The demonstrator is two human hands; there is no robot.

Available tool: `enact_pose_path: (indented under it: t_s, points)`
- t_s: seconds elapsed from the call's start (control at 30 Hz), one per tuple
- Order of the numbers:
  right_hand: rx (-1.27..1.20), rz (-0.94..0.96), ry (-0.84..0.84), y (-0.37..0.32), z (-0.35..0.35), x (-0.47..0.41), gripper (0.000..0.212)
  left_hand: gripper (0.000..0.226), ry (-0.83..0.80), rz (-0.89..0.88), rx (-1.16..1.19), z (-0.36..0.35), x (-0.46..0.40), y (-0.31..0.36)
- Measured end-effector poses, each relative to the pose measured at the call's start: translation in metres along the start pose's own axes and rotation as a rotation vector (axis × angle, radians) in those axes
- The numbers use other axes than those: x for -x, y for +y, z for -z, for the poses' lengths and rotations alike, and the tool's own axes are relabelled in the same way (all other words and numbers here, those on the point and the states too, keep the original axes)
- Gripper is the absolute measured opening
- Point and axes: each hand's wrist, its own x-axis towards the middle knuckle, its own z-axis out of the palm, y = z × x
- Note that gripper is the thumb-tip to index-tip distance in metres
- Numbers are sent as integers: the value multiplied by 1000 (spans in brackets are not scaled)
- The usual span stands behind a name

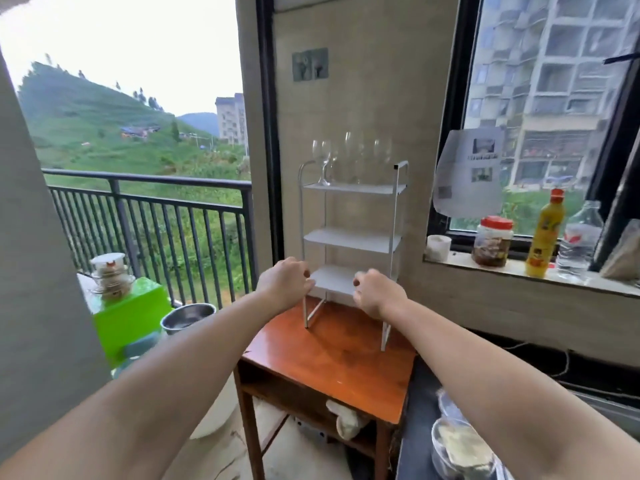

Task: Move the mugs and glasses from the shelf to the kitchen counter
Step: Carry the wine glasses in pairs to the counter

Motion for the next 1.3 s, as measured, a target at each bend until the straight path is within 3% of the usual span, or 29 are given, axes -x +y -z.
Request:
enact_pose_path:
  t_s: [0.37,0.6,0.77,0.9,1.0,1.3]
  points:
    - [-68,-25,335,2,43,-184,28,27,102,-74,191,-16,-204,-21]
    - [-292,-203,564,18,102,-302,38,27,258,-42,387,-4,-324,-24]
    - [-705,-482,533,50,115,-368,47,32,196,100,537,-7,-385,-20]
    - [-992,-565,504,71,109,-396,41,17,74,154,716,-11,-416,-23]
    - [-1135,-584,514,74,108,-407,48,17,31,171,806,-18,-433,-28]
    - [-1092,-666,586,93,102,-431,45,16,33,201,903,-25,-456,-39]
